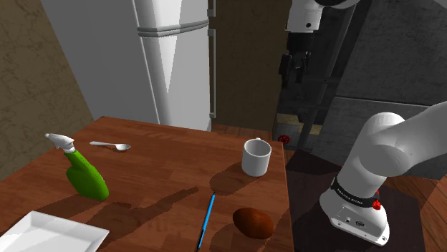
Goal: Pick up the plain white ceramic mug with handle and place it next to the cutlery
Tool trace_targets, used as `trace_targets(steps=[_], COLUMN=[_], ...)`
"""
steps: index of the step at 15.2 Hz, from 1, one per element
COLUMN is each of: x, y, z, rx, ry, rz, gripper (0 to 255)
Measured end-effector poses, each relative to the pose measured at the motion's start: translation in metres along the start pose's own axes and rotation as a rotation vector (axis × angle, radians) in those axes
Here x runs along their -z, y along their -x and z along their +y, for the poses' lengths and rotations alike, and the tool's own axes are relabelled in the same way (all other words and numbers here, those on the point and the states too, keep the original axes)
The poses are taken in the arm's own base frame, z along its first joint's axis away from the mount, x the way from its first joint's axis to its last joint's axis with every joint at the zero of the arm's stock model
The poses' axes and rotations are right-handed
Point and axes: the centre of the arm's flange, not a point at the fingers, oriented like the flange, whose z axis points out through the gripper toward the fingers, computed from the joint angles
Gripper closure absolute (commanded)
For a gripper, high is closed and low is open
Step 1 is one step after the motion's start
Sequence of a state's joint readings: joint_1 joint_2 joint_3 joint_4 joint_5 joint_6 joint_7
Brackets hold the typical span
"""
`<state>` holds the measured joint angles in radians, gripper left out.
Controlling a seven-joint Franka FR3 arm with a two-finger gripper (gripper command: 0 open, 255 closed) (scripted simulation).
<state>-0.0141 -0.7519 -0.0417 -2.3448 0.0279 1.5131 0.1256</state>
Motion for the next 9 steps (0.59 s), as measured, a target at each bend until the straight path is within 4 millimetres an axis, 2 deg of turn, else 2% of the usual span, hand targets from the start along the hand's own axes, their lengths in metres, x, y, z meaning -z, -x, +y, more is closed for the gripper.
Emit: trace_targets(steps=[2, 4, 9], x=[-0.004, -0.018, -0.066], y=[0.0, -0.002, -0.005], z=[-0.005, -0.02, -0.068], rx=[0.002, 0.006, 0.02], ry=[0.001, 0.006, 0.021], rz=[0.001, 0.003, 0.01], gripper=[0, 0, 0])
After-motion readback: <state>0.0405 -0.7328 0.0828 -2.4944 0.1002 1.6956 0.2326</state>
